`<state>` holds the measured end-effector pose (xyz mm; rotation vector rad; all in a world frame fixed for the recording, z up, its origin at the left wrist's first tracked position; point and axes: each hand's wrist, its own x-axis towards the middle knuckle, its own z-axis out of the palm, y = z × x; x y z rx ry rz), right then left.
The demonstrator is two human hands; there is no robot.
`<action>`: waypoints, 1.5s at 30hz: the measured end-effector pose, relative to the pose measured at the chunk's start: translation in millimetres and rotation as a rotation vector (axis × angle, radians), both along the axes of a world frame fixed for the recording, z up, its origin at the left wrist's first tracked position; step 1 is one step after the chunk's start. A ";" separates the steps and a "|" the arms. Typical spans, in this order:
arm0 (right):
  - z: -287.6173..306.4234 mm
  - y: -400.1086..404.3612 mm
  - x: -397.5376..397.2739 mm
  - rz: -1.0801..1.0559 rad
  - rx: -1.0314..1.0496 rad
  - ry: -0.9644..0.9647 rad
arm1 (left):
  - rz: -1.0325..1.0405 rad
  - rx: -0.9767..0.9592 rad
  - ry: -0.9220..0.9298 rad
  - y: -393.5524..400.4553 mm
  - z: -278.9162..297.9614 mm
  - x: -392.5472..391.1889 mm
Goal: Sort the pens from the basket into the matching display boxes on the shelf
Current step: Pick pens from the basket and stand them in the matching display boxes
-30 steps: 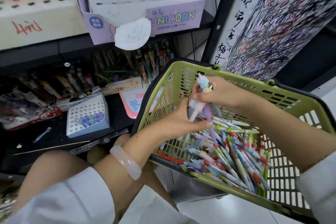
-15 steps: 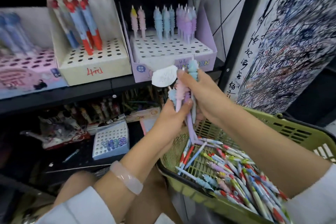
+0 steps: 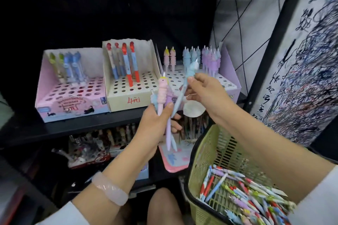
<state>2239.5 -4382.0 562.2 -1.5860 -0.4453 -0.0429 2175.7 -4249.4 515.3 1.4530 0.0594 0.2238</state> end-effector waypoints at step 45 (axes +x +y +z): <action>39.8 -2.4 162.3 -0.763 -1.492 -0.452 | 0.031 -0.079 -0.067 43.8 20.5 50.1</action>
